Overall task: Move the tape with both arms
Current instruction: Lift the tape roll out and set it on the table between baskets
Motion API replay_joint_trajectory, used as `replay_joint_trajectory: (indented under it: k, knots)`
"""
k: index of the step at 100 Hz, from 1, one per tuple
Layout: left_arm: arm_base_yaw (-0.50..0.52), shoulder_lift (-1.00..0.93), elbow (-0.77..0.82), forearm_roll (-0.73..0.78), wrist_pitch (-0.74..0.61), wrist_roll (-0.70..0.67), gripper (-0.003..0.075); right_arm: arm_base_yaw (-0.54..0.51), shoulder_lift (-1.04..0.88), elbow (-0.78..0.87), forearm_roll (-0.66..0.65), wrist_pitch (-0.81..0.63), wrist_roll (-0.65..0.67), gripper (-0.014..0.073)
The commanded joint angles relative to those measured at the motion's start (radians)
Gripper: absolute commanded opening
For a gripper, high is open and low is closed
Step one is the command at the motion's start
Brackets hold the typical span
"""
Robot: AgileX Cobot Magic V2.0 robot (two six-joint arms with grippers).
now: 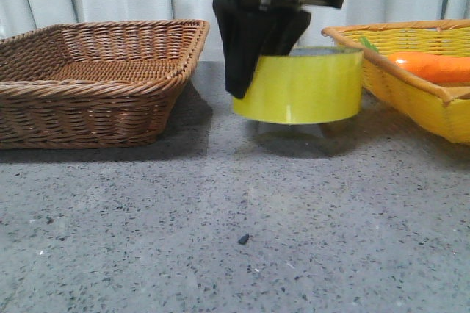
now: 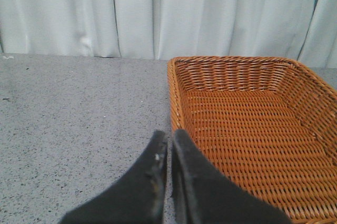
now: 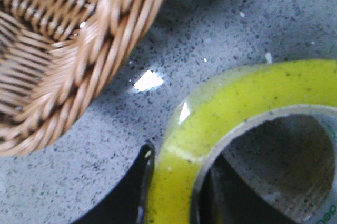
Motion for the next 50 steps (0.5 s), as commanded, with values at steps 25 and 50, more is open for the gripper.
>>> replay_joint_trajectory:
  k: [25,50]
  knots:
    - [0.003,0.013,-0.033,-0.019,-0.117,-0.009,-0.002,-0.001,-0.044,-0.037,0.003,-0.05,-0.002,0.0278]
    - [-0.067,0.024,-0.071,-0.067,-0.129,-0.009,-0.002,-0.001,-0.147,-0.037,-0.002,-0.022,-0.002,0.013]
